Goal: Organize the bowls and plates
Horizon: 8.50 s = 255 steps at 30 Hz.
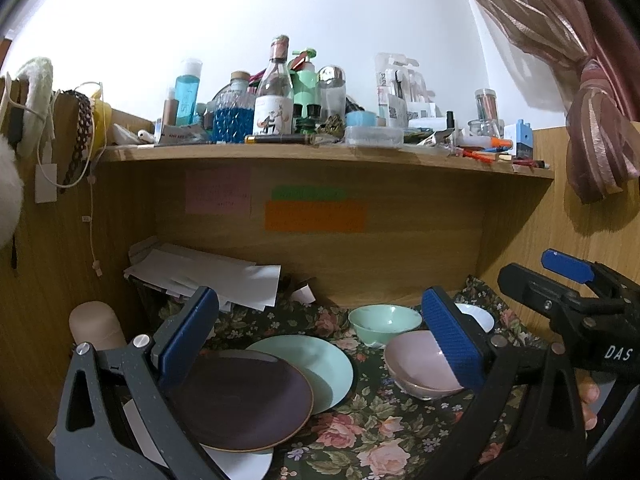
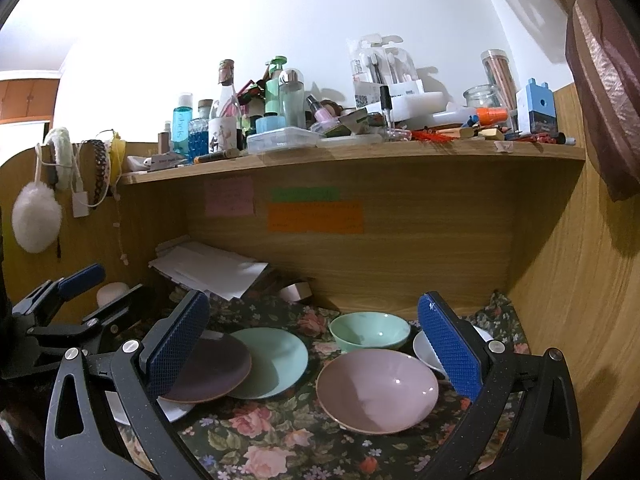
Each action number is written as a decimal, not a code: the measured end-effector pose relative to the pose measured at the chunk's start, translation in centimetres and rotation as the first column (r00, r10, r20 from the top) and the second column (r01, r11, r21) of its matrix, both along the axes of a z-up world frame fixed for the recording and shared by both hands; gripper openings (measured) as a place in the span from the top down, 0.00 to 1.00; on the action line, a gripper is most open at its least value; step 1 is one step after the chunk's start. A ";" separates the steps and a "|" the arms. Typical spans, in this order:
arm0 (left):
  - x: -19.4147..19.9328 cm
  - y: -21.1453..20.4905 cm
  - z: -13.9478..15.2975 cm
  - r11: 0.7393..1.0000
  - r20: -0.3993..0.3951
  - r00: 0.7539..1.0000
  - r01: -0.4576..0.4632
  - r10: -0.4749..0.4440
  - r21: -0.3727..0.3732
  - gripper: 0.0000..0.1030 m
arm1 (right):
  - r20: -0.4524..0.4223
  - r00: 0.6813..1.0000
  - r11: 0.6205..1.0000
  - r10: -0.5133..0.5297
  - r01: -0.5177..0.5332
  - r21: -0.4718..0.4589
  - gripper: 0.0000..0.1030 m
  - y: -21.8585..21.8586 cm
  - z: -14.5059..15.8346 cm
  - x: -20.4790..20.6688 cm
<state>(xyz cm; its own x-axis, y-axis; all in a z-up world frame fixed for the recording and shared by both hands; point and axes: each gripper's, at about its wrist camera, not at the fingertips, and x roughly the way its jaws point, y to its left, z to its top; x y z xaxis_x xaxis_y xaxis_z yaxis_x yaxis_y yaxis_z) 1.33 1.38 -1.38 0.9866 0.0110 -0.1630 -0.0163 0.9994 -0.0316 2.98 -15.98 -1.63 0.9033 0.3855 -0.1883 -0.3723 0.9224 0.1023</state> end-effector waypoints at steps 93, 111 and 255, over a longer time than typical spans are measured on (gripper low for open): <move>7.2 15.3 -12.8 0.981 -0.580 0.813 -0.068 -0.050 -0.180 0.72 | -0.608 0.758 0.932 0.235 -0.354 -0.082 0.75 12.8 -12.9 14.8; 3.1 10.0 -11.2 0.987 -0.536 0.839 0.005 -0.091 -0.160 0.72 | -0.565 0.802 0.956 0.195 -0.285 -0.076 0.75 7.1 -11.1 8.6; -0.4 20.1 -17.6 0.974 -0.580 0.813 -0.169 0.050 -0.153 0.64 | -0.740 0.613 0.840 0.277 -0.528 -0.123 0.75 22.3 -16.7 10.5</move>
